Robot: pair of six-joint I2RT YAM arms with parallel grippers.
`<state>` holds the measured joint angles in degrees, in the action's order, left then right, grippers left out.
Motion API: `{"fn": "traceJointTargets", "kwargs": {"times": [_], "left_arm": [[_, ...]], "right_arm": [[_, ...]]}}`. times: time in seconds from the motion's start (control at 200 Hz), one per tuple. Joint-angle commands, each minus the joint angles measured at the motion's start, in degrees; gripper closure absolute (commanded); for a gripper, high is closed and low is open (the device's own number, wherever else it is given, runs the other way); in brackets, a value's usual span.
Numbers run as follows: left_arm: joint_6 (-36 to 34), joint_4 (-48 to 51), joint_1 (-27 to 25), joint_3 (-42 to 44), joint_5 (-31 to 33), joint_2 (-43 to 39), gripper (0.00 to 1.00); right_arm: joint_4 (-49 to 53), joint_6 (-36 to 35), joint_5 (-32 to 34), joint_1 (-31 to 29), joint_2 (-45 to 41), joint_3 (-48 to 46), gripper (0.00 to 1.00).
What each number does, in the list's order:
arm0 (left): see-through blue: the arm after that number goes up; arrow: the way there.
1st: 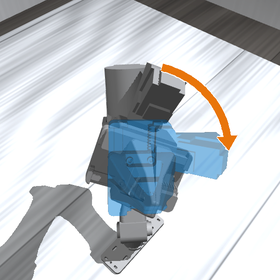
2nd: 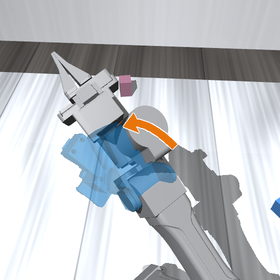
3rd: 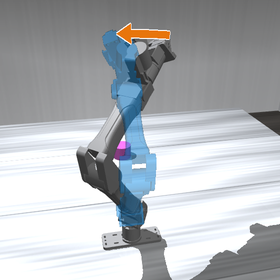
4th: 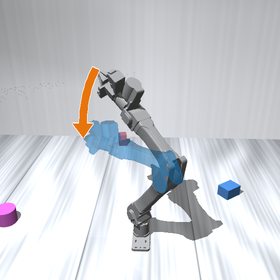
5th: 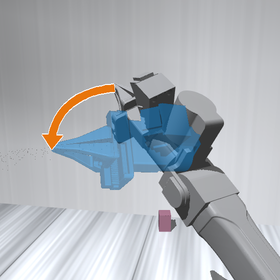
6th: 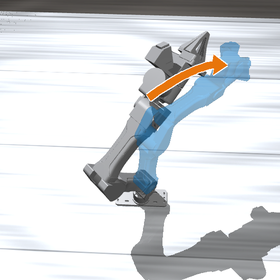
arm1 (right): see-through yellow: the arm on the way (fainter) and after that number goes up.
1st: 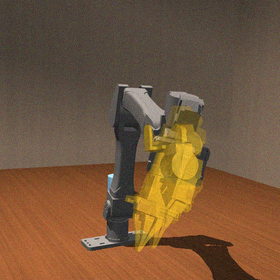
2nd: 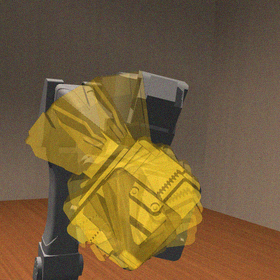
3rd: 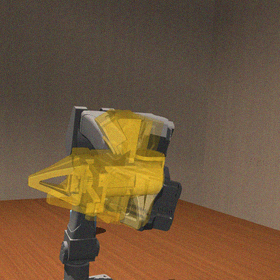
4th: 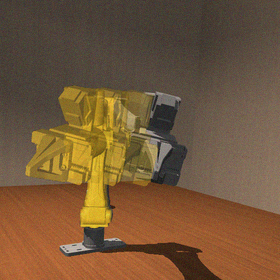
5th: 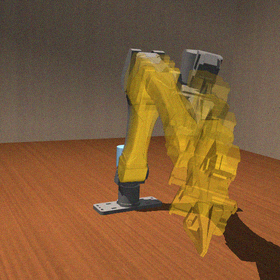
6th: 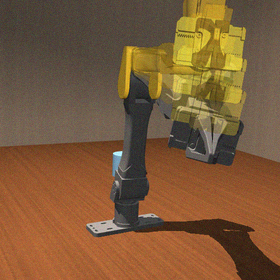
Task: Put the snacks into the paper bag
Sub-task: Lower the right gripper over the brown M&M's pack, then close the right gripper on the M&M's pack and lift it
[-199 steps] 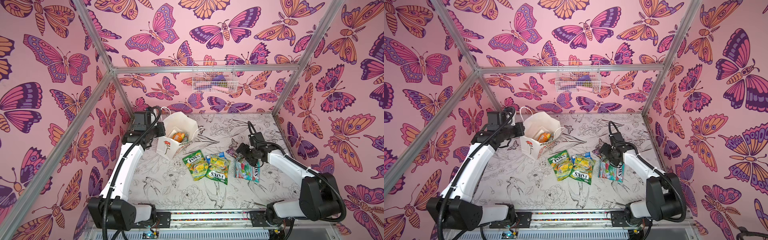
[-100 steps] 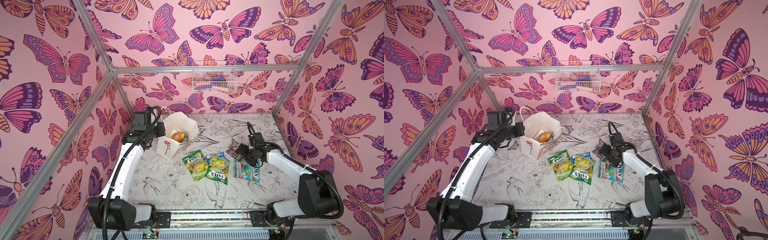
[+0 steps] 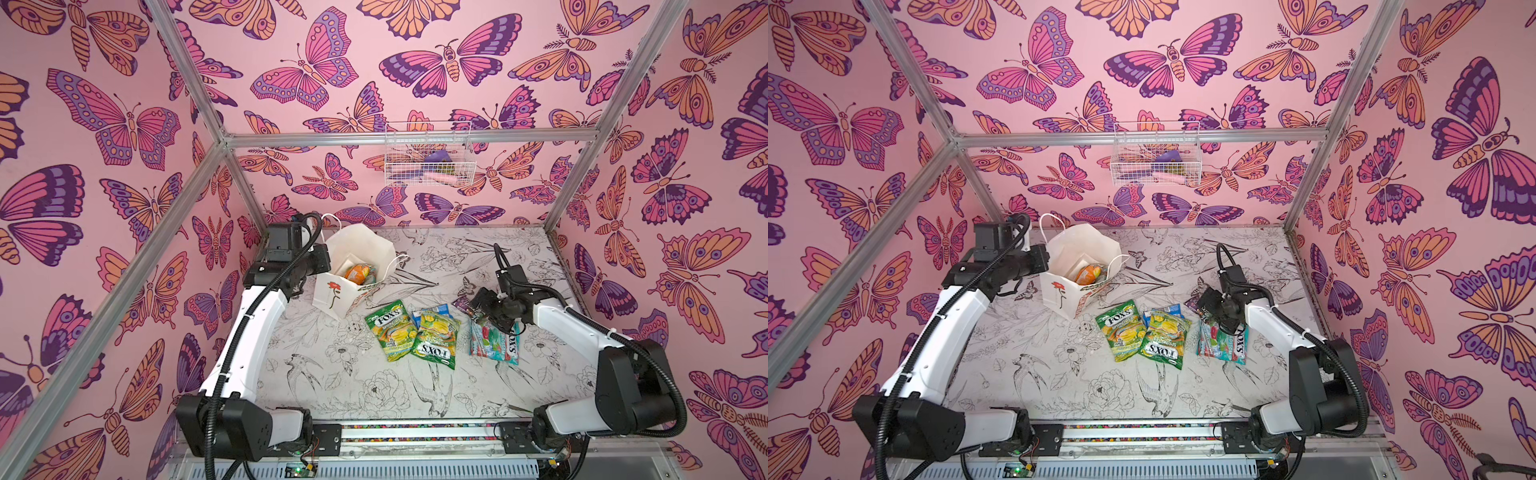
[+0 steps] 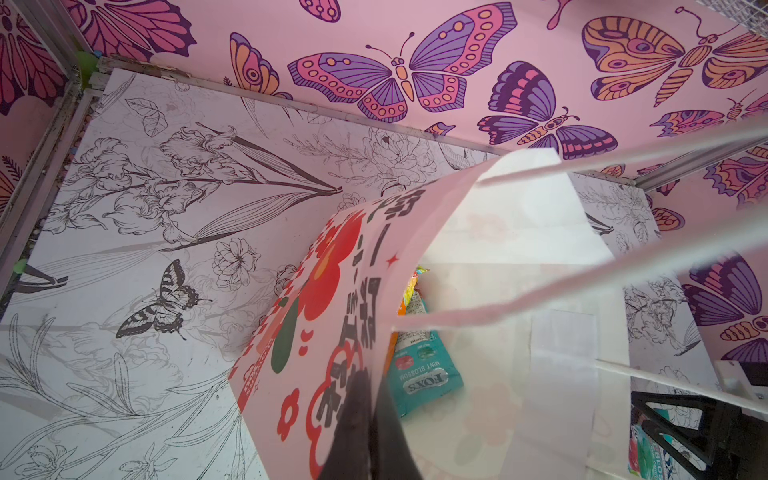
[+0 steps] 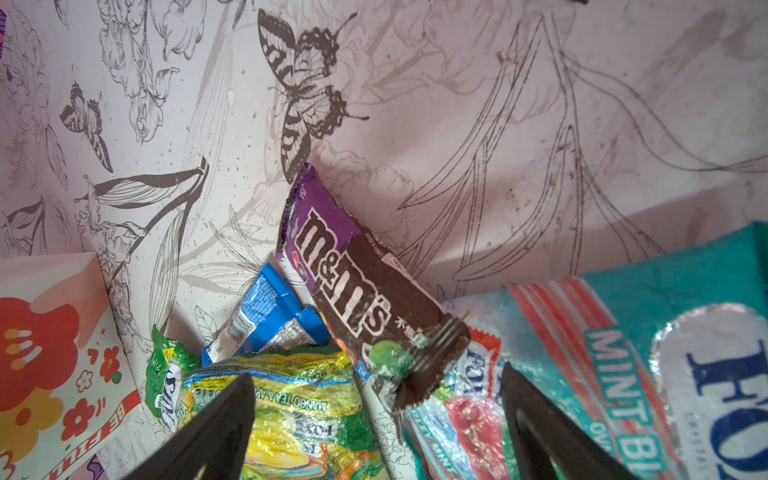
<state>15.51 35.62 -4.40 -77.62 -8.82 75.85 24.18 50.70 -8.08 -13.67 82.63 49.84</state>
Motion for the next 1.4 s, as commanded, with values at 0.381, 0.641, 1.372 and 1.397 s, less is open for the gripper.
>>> {"fn": "traceJointTargets", "kwargs": {"times": [0.381, 0.641, 1.372, 1.397], "left_arm": [[0.1, -1.7, 0.6, 0.5, -0.3, -1.3, 1.0], [0.1, -1.7, 0.6, 0.5, -0.4, -1.4, 1.0], [0.1, -1.7, 0.6, 0.5, -0.8, -1.2, 1.0], [0.2, -1.7, 0.7, 0.5, -0.7, -1.3, 1.0]], "right_arm": [[-4.1, -1.7, -0.6, 0.6, 4.4, -0.2, 0.27], [-5.6, -1.3, -0.3, 0.7, 5.5, -0.8, 0.45], [-7.2, -1.1, -0.9, 0.7, 1.9, -2.6, 1.0], [-7.1, -1.1, -0.9, 0.7, 1.6, -2.6, 1.0]]}}
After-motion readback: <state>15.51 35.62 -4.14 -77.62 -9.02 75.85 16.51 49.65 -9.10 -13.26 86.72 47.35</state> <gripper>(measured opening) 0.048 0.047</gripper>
